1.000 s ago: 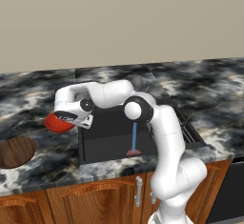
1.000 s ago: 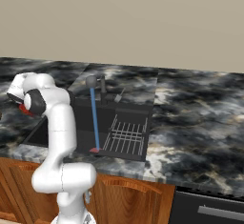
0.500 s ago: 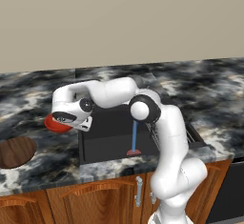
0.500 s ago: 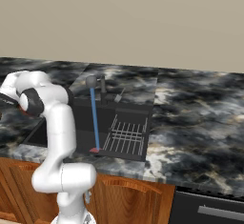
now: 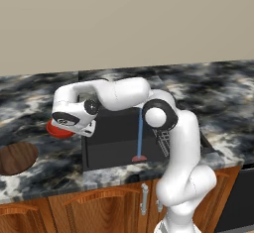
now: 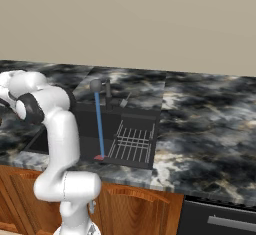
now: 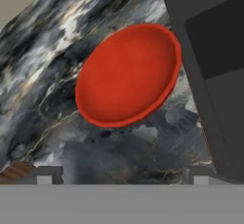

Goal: Rinse each bowl for a few seconds and place them down in the sink or on the counter.

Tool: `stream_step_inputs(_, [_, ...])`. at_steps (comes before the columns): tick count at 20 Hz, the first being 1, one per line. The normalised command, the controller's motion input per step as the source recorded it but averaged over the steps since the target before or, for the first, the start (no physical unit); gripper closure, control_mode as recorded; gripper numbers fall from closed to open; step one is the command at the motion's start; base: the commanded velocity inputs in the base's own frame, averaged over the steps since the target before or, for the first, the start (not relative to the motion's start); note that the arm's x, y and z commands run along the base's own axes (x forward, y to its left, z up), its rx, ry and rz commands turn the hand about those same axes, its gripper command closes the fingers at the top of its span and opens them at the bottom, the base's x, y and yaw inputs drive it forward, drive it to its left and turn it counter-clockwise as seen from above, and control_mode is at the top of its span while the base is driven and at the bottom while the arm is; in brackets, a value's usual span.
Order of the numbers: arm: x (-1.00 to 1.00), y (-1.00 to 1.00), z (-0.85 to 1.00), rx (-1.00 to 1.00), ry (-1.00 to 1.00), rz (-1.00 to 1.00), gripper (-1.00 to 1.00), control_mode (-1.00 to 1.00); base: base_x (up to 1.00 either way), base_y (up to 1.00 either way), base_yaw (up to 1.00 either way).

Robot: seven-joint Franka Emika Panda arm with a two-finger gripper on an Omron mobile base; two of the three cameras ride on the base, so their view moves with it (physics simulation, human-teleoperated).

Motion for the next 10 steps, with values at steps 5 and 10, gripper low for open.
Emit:
stream_step_inputs(5, [-0.31,0.03,0.51,-0.08,0.00,0.01,-1.00,-1.00,0.00,0.00,0.00])
stream_step_inputs(10, [-0.35,0.00,0.37,-0.08,0.03,0.00,-1.00,-1.00,0.00,0.00,0.00])
